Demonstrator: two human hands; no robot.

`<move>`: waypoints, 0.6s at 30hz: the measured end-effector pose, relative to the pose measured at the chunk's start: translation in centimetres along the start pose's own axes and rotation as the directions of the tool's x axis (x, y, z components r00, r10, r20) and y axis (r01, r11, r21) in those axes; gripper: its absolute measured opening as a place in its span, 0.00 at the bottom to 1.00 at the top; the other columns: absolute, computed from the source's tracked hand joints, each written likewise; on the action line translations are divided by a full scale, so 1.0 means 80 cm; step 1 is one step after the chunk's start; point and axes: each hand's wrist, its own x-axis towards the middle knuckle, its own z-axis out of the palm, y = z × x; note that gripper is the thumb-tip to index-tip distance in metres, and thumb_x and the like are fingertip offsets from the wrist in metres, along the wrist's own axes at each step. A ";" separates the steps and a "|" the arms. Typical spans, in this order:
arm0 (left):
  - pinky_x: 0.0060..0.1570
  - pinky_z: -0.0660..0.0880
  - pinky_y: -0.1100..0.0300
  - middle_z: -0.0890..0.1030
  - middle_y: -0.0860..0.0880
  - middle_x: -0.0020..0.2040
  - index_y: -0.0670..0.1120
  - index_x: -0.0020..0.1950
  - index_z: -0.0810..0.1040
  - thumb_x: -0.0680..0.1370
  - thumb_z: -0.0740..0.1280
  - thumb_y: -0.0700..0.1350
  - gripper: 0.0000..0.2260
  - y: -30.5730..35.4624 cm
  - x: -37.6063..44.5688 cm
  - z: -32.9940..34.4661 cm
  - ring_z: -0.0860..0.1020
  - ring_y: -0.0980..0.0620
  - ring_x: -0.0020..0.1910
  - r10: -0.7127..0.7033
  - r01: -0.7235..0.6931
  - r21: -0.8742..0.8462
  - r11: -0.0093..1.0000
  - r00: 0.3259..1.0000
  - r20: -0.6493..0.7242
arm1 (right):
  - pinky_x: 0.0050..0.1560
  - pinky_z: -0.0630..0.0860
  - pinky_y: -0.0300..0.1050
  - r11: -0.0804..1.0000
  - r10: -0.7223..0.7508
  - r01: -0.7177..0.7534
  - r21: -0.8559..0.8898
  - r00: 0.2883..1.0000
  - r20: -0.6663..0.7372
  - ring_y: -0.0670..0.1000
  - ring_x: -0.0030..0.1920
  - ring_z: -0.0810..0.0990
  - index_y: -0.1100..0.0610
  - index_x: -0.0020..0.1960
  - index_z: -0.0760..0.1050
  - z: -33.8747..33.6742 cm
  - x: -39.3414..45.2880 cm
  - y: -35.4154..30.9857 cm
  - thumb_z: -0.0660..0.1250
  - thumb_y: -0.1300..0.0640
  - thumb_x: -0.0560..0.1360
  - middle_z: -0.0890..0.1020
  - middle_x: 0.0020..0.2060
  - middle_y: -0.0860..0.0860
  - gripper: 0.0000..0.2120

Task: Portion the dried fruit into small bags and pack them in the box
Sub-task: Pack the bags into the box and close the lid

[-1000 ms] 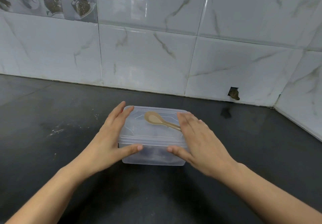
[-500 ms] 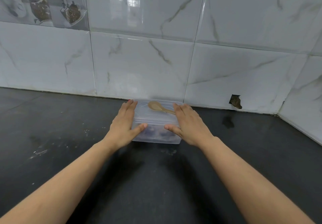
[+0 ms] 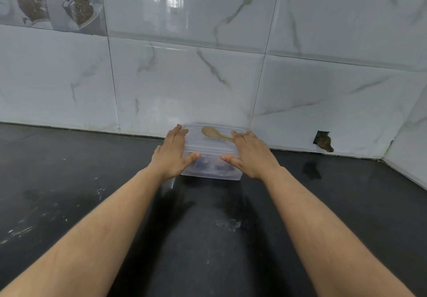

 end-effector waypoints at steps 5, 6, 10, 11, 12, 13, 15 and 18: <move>0.69 0.60 0.38 0.48 0.51 0.78 0.48 0.76 0.53 0.77 0.63 0.57 0.33 -0.005 0.022 0.008 0.54 0.50 0.76 0.006 -0.006 -0.020 1.000 1.000 -0.009 | 0.73 0.58 0.57 1.000 0.022 -0.022 -0.001 1.000 -0.010 0.57 0.76 0.55 0.56 0.77 0.51 0.007 0.019 0.007 0.55 0.34 0.76 0.61 0.74 0.56 0.38; 0.69 0.60 0.39 0.48 0.51 0.78 0.48 0.76 0.54 0.77 0.63 0.57 0.33 -0.005 0.025 0.010 0.54 0.50 0.76 0.004 -0.005 -0.025 1.000 1.000 -0.014 | 0.73 0.58 0.58 1.000 0.023 -0.023 -0.003 1.000 -0.012 0.57 0.76 0.55 0.55 0.77 0.51 0.008 0.023 0.009 0.55 0.34 0.76 0.61 0.74 0.55 0.38; 0.69 0.60 0.39 0.48 0.51 0.78 0.48 0.76 0.54 0.77 0.63 0.56 0.32 -0.002 0.031 0.016 0.54 0.50 0.76 0.006 -0.007 -0.024 1.000 1.000 -0.026 | 0.72 0.59 0.58 1.000 0.020 -0.020 -0.009 1.000 -0.018 0.56 0.76 0.56 0.55 0.77 0.51 0.012 0.030 0.018 0.55 0.34 0.75 0.61 0.75 0.55 0.38; 0.69 0.60 0.39 0.48 0.51 0.78 0.48 0.76 0.54 0.77 0.63 0.56 0.32 -0.004 0.032 0.017 0.54 0.50 0.76 0.002 -0.003 -0.023 1.000 1.000 -0.029 | 0.72 0.60 0.58 1.000 0.015 -0.015 -0.010 1.000 -0.022 0.56 0.75 0.56 0.55 0.77 0.51 0.013 0.032 0.018 0.54 0.33 0.75 0.61 0.75 0.55 0.38; 0.69 0.60 0.39 0.48 0.51 0.78 0.47 0.76 0.53 0.77 0.63 0.56 0.32 -0.004 0.032 0.018 0.54 0.49 0.76 -0.001 0.000 -0.024 1.000 1.000 -0.029 | 0.72 0.60 0.58 1.000 0.012 -0.012 -0.016 1.000 -0.028 0.56 0.75 0.56 0.55 0.77 0.51 0.015 0.033 0.019 0.54 0.33 0.75 0.61 0.75 0.55 0.38; 0.69 0.60 0.40 0.47 0.50 0.78 0.47 0.76 0.53 0.77 0.63 0.56 0.32 -0.003 0.033 0.019 0.54 0.49 0.76 -0.005 0.005 -0.026 1.000 1.000 -0.026 | 0.72 0.60 0.58 1.000 0.009 -0.010 -0.029 0.999 -0.035 0.57 0.75 0.57 0.55 0.77 0.51 0.015 0.035 0.019 0.54 0.33 0.75 0.62 0.74 0.55 0.39; 0.70 0.60 0.41 0.46 0.49 0.78 0.45 0.76 0.51 0.78 0.62 0.57 0.33 -0.002 0.036 0.018 0.52 0.49 0.76 -0.010 0.010 -0.013 1.000 1.000 -0.005 | 0.72 0.60 0.58 0.999 0.007 -0.009 -0.052 1.000 -0.030 0.57 0.75 0.57 0.55 0.77 0.49 0.014 0.037 0.019 0.52 0.33 0.75 0.62 0.74 0.56 0.39; 0.71 0.57 0.42 0.45 0.48 0.78 0.44 0.77 0.48 0.78 0.60 0.57 0.35 0.001 0.038 0.016 0.49 0.49 0.77 -0.029 0.028 0.021 0.999 0.999 0.041 | 0.73 0.58 0.59 0.996 0.007 -0.007 -0.086 1.000 -0.006 0.58 0.76 0.55 0.54 0.78 0.44 0.015 0.037 0.018 0.51 0.33 0.76 0.61 0.75 0.55 0.40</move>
